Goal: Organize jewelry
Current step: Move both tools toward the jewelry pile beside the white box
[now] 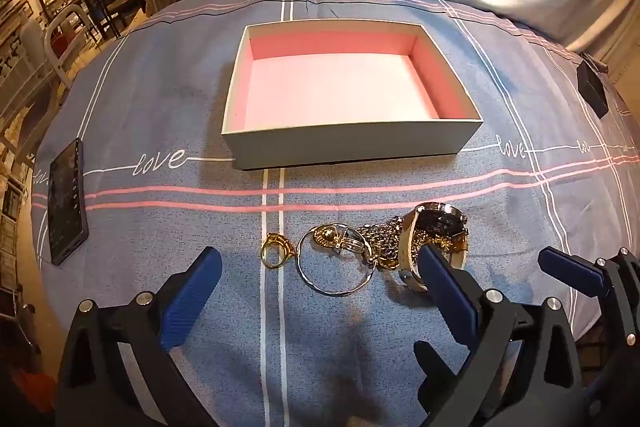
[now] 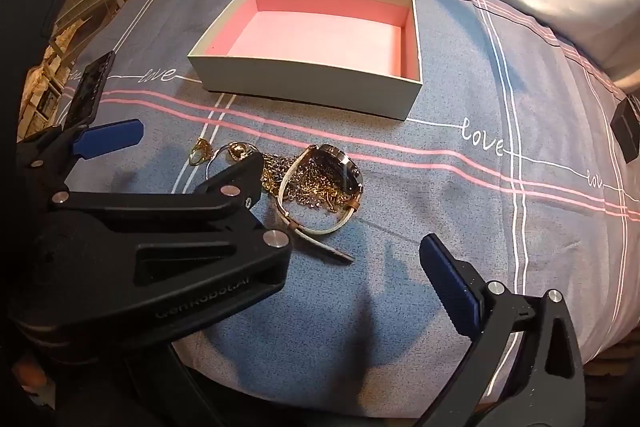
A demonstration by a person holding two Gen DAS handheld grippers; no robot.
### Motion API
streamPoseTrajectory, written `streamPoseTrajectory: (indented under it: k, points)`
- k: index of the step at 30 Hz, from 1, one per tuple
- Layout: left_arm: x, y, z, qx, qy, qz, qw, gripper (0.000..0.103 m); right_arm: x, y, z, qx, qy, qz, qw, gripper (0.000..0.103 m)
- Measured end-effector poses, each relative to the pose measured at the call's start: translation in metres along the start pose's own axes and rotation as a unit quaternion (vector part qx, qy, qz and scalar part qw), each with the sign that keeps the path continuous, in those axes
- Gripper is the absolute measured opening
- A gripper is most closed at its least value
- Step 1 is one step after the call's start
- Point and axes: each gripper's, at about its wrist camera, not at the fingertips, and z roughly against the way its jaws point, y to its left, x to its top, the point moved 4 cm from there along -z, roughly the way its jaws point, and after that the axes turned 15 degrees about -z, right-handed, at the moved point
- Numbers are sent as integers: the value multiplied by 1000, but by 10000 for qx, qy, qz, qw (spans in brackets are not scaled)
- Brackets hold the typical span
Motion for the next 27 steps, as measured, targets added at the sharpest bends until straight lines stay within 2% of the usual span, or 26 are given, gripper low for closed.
streamPoseTrajectory:
  k: [5, 10, 13, 21, 25, 27]
  points:
    - [-1, 5, 0, 14, -51, 143, 9999, 97, -3, 5, 3, -4, -44, 38, 10000, 97]
    - [-9, 17, -6, -71, 210, 461, 9987, 97, -4, 2, 3, -20, -63, 18, 10000, 97]
    - [-9, 18, -5, 59, 168, 325, 9993, 97, -4, 0, 3, -83, -80, 15, 9999, 97]
    - [-6, 16, -4, 1, 87, 236, 9997, 97, -6, -6, 2, -191, -104, -2, 9998, 97]
    - [-5, 13, -6, -158, 107, 181, 9997, 97, -6, -8, 2, -196, -105, -6, 9998, 97]
    - [-6, 12, -6, -59, 97, 128, 9999, 97, -6, -9, 2, -203, -107, -3, 9997, 97]
